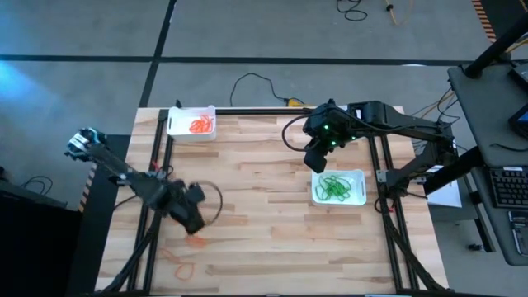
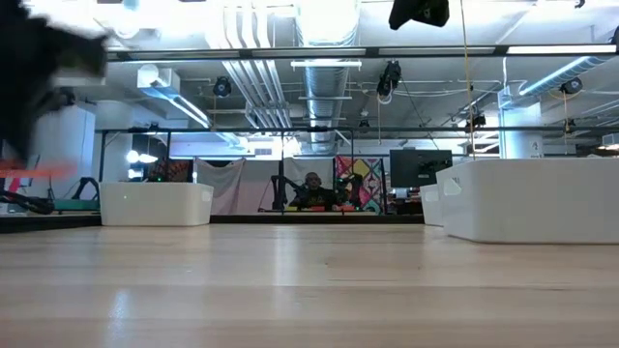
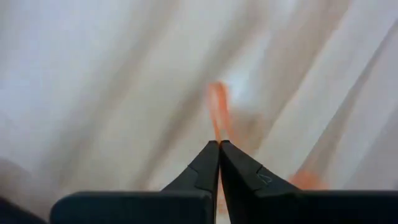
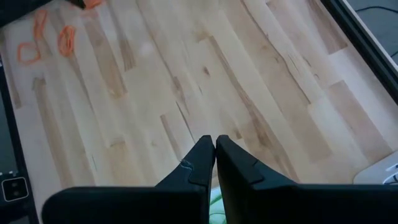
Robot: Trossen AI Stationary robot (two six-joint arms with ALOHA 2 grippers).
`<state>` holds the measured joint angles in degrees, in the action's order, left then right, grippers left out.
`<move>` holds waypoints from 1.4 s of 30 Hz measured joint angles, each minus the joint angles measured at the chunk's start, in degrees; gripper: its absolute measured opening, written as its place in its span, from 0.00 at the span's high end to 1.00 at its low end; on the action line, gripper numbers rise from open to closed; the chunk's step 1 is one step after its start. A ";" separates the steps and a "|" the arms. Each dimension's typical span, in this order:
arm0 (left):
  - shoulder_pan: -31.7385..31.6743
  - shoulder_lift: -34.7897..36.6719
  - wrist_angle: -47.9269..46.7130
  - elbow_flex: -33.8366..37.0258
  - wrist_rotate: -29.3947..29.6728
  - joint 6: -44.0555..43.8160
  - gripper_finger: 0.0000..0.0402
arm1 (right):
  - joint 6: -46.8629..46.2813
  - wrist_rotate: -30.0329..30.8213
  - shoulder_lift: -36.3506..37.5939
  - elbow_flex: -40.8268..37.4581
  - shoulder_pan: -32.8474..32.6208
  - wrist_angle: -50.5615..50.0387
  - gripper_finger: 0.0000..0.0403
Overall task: Sort rubber bands into baskets
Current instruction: Put the orange rubber band into the top left white bin
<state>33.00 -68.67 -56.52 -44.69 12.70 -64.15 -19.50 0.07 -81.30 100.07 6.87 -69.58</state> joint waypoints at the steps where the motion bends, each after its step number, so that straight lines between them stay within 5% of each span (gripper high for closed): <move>1: -1.65 1.82 -1.54 -1.77 2.49 0.51 1.00 | -0.01 -0.01 0.00 0.00 0.00 0.00 0.97; 5: -10.78 7.58 -6.39 -5.85 11.87 2.64 1.00 | -0.01 -0.01 0.00 0.00 0.00 0.00 0.97; 9: -26.70 10.07 -7.76 -8.17 18.21 5.62 1.00 | 0.00 0.01 0.00 0.00 0.00 0.00 0.97; 16: -61.38 7.05 6.04 -9.53 17.05 28.46 1.00 | -0.01 -0.01 0.00 0.00 0.00 0.02 0.97; 21: -79.21 -0.27 16.71 -8.27 10.88 33.69 1.00 | -0.01 0.01 0.00 0.00 0.00 0.02 0.97; 32: -87.09 -17.81 21.47 -10.03 8.80 38.37 1.00 | 0.00 0.00 0.00 0.00 0.00 0.02 0.97; 42: -88.83 -20.63 19.66 -14.59 3.32 39.03 0.90 | -0.01 0.01 0.00 0.00 0.00 0.02 0.97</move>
<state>-55.83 -89.30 -36.86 -59.28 16.02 -25.12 -19.50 0.08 -81.30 100.07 6.87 -69.56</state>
